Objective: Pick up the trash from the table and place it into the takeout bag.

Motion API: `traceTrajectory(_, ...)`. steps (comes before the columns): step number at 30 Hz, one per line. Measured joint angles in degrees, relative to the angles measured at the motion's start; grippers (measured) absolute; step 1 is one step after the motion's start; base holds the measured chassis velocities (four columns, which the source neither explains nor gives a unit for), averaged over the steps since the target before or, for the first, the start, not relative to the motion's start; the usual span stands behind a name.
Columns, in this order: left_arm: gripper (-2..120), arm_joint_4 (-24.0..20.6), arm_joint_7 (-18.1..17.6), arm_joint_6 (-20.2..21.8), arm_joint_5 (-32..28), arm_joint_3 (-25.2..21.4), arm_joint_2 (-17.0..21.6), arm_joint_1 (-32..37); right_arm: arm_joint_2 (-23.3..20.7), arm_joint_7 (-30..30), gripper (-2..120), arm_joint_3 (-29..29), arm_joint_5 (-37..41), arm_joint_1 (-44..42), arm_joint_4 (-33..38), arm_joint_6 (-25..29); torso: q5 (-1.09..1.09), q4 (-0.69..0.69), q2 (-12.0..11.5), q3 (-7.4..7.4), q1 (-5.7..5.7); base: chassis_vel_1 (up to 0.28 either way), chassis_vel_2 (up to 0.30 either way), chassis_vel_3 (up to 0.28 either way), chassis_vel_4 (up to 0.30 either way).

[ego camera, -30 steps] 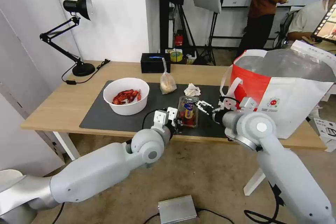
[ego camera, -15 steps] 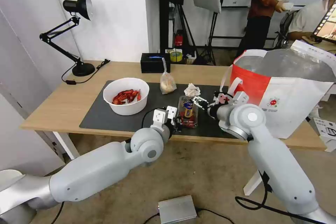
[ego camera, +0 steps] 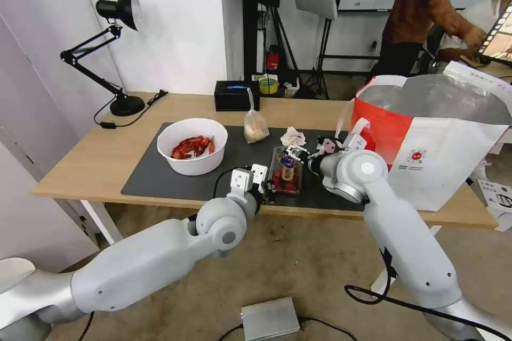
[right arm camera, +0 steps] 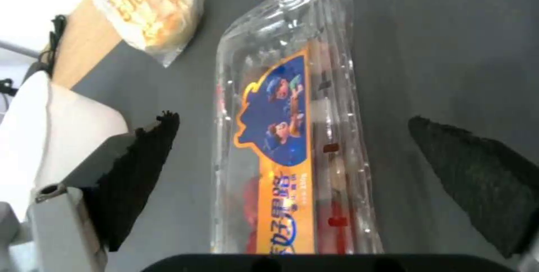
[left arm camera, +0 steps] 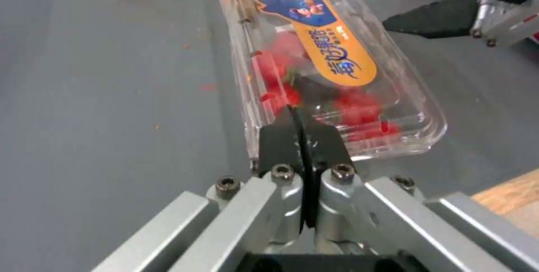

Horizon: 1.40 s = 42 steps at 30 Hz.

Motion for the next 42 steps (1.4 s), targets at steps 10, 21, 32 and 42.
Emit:
traceTrajectory(10,0,0.07,0.0,-0.56,0.0,0.06,0.02,-0.26,0.97,0.41,100,-0.23,-0.16,0.54,-2.0,-0.59,0.0,0.0,0.0,0.0,0.0,0.0,0.0,0.0,0.0)
traceTrajectory(21,0,-0.36,0.0,-0.62,-0.02,-0.22,0.57,0.06,2.28,1.49,100,-0.77,-0.19,1.74,-4.34,-0.84,0.0,0.0,0.0,0.0,0.0,0.0,0.0,0.0,0.0)
traceTrajectory(32,0,-0.37,0.09,-0.54,-0.03,-0.3,0.9,0.2,2.87,2.15,100,-1.0,-0.19,2.16,-5.11,-1.06,0.0,0.0,0.0,0.0,0.0,0.0,0.0,0.0,0.0)
traceTrajectory(42,0,-0.19,0.15,-0.36,0.03,-0.3,0.83,0.36,3.5,2.84,100,-1.02,0.08,2.77,-6.1,-1.06,0.0,-0.02,0.01,-0.01,-0.01,0.0,0.0,0.0,0.0)
